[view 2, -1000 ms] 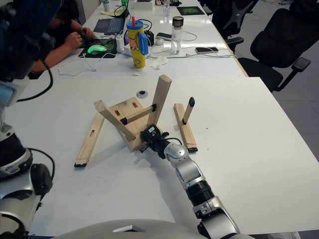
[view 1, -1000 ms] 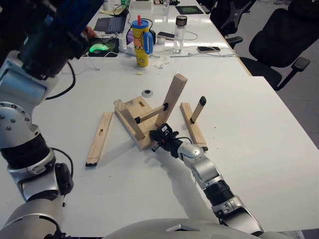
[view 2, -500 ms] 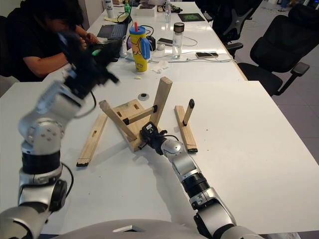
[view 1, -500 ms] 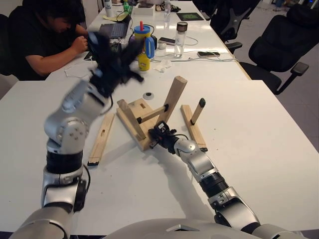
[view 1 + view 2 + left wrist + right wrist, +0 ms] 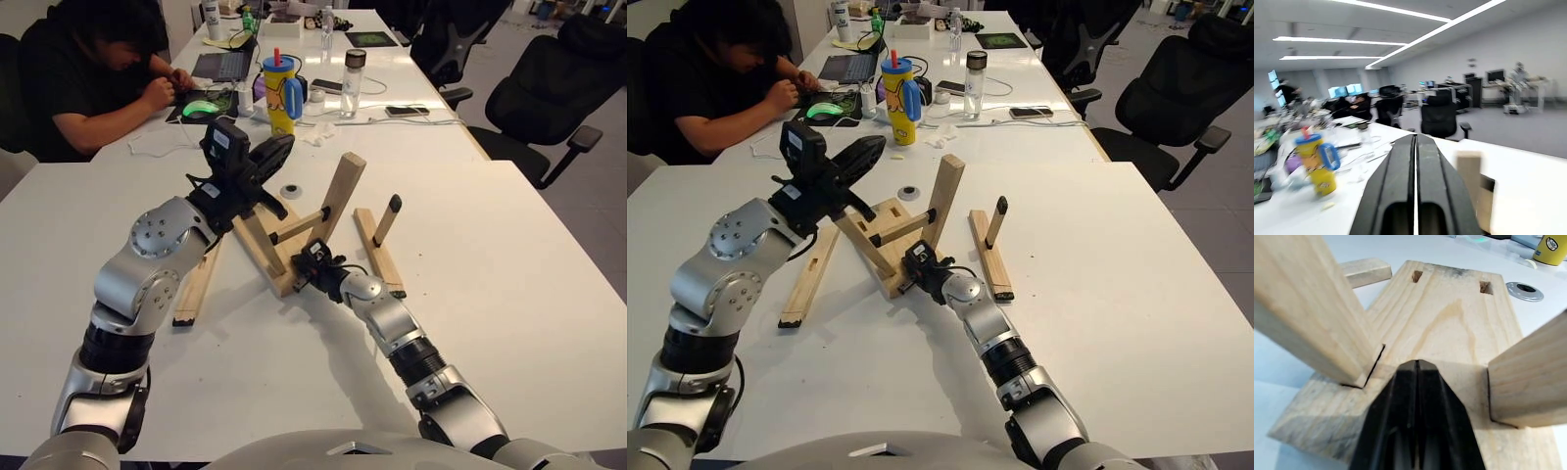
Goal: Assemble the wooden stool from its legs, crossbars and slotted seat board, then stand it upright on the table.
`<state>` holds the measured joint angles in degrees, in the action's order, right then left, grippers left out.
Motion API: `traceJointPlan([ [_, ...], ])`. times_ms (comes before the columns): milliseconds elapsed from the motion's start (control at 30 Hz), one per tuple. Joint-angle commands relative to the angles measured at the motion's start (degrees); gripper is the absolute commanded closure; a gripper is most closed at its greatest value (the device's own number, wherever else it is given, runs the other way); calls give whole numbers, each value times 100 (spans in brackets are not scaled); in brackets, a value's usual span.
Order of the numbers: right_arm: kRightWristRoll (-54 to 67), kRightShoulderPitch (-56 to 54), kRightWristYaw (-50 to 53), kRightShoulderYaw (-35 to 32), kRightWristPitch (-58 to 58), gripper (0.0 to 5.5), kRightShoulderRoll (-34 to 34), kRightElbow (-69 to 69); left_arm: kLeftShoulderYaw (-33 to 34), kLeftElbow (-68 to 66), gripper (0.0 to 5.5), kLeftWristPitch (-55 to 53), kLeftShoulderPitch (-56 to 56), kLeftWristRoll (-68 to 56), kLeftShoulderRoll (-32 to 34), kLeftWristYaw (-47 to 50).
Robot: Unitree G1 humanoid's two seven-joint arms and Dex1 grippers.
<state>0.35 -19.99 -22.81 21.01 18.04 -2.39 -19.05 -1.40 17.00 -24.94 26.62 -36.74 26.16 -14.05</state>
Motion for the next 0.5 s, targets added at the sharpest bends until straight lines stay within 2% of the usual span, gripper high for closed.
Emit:
traceJointPlan([
  [33,-151,483,-92,67,374,550,-205,-400,913,542,549,-356,909,-1882,-330,-83],
  [100,-90,525,-278,101,185,550,-232,-267,915,939,549,-926,969,-3366,-326,-266],
  [167,48,593,-438,57,-236,550,-222,22,627,1316,549,-1446,629,-4014,-32,-582],
  [267,632,807,-590,-441,-922,550,-154,824,319,1478,549,-1842,118,-3762,381,-1065],
  [333,1154,1082,-1009,-773,-1252,550,-348,1580,205,1504,549,-1991,-75,-3659,527,-1303],
  [500,2107,1690,-2463,-1071,-543,550,-1711,3055,-923,1568,549,-2124,-385,-2213,658,-1397],
])
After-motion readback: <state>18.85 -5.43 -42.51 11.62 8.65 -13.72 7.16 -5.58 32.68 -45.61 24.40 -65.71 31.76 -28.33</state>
